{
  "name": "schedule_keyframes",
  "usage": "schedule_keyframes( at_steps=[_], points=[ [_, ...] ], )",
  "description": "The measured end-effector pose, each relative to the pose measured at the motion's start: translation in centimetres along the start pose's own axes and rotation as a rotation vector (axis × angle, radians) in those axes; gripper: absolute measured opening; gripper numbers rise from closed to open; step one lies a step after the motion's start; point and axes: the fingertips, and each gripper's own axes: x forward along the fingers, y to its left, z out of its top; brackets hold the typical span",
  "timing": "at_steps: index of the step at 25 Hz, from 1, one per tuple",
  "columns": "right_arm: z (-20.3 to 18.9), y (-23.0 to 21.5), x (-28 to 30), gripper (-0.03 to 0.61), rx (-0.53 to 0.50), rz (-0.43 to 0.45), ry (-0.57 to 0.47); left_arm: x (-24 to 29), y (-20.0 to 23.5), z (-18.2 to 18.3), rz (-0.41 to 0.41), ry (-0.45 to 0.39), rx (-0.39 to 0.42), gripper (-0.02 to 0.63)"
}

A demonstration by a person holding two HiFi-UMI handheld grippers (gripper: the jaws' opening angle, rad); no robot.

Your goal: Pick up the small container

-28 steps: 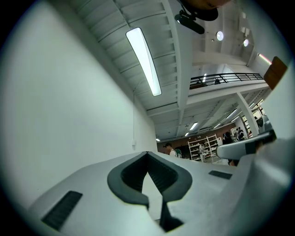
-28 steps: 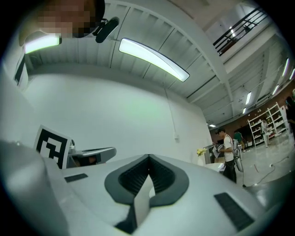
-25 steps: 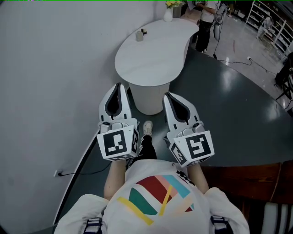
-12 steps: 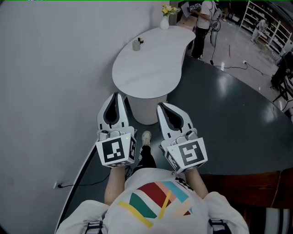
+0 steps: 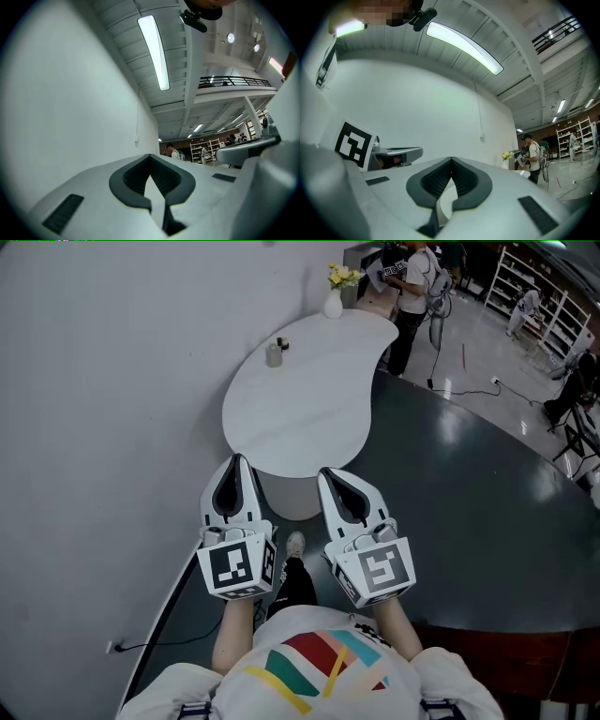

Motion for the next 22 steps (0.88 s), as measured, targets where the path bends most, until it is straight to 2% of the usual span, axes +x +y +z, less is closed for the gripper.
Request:
schedule_keyframes(
  at_steps=[10, 17, 22],
  points=[
    [-2.1, -5.4, 9.3, 0.011, 0.015, -0.031, 0.013, 9.5, 1.9, -3.0, -0.027, 0.028, -0.005, 0.017],
    [-2.7, -9.6, 17.4, 0.011, 0.013, -0.047, 0.044, 18.4, 4.3, -4.5, -0.038, 0.040, -0.033, 0.017],
    [-2.2, -13.2, 24.2, 0.011, 0.037, -0.055, 0.032, 26.7, 5.9, -4.6, -0.071, 0.042, -0.063, 0.017]
  ],
)
